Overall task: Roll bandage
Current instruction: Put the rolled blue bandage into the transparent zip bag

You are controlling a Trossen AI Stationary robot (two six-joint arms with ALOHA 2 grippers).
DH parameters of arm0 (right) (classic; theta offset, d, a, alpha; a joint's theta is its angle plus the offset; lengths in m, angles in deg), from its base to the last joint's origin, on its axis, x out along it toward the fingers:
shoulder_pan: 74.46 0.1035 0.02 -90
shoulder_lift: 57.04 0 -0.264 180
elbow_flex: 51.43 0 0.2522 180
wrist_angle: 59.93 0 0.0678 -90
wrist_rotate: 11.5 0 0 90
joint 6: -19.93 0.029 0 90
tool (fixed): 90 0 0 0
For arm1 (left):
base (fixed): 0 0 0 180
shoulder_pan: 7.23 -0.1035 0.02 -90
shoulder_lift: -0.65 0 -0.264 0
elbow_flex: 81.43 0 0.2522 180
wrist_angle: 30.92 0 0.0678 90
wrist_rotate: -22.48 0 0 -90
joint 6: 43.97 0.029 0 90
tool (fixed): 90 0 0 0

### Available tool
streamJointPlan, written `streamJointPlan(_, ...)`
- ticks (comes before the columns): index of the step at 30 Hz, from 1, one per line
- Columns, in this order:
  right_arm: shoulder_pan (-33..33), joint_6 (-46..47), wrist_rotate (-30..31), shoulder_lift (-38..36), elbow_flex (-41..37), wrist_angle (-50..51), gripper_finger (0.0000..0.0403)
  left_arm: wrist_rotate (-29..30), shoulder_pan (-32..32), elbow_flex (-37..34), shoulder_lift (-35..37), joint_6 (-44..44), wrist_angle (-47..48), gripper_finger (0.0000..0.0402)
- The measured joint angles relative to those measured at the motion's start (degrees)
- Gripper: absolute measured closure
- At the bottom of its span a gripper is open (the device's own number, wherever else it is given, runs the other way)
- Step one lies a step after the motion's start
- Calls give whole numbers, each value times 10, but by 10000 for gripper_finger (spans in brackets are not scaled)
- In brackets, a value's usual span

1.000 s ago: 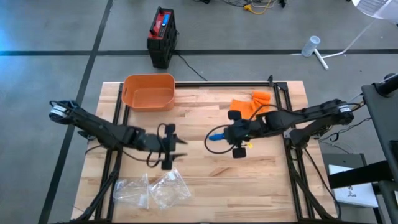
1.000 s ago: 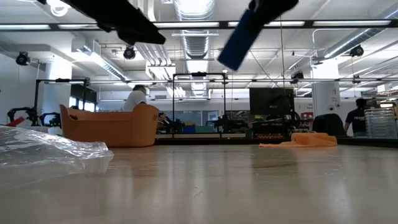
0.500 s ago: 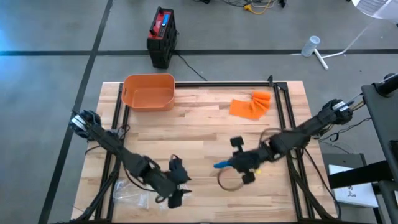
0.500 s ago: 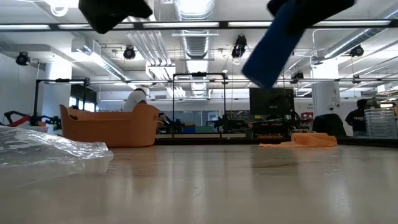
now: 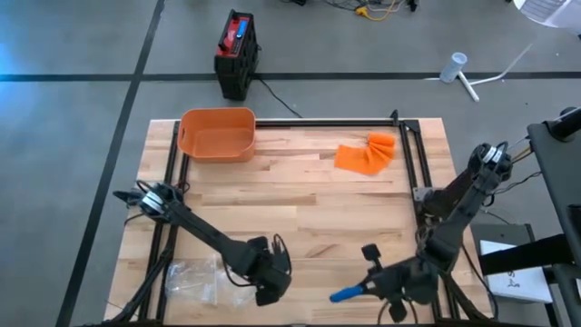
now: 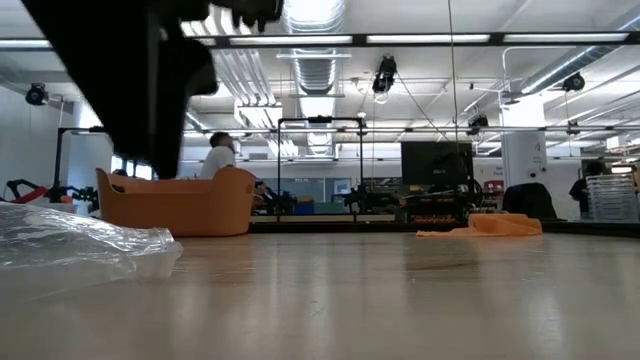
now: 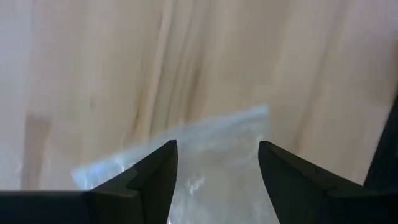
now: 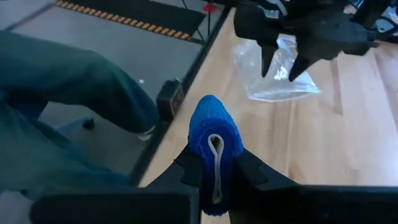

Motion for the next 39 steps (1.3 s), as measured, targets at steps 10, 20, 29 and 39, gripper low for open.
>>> streamJointPlan(10, 50, 36, 20, 89, 6, -99, 376, -73, 1, -28, -7, -233, 64, 149)
streamJointPlan(20, 53, 8, 19, 201, 128, -78, 376, -79, 6, -82, -8, -275, 73, 162)
streamJointPlan(29, 53, 4, 20, 232, 226, 52, 377, -76, 6, -72, -7, -272, 74, 335)
streamJointPlan(39, 63, 7, 146, 230, 214, 117, 377, 81, 51, 64, -6, -149, 73, 399)
